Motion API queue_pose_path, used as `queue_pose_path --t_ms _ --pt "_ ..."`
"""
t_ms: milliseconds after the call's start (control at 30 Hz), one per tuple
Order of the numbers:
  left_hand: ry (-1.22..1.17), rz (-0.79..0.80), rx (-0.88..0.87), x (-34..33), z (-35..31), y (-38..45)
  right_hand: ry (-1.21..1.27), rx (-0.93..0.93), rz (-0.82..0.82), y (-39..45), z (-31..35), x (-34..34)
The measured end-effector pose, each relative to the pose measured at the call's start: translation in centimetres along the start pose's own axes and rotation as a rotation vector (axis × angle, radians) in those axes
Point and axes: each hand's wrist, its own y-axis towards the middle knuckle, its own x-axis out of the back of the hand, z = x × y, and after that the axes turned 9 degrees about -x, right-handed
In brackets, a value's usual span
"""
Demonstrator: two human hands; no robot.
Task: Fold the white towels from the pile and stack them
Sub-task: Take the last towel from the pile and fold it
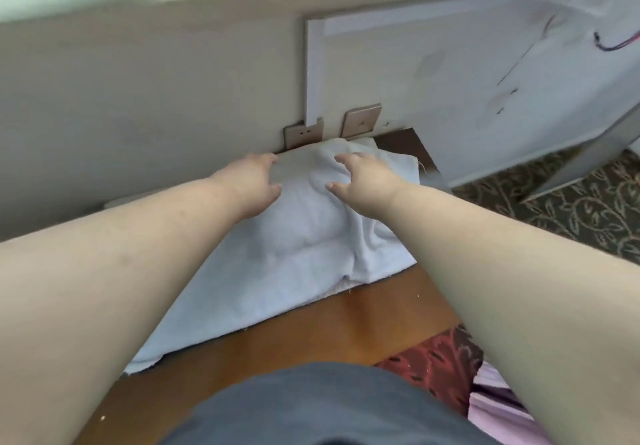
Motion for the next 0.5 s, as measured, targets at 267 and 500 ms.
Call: queue_pose_path --t_ms 267,500 --pt "-0.028 0.044 0.036 -2.1 0.3 7.0 -0.027 0.074 0.086 10.2 -1.7 -0.1" --pt "-0.023 0.054 0.101 -5.2 -0.1 11.9 -0.153 0.175 0.111 15.9 -1.0 -1.1"
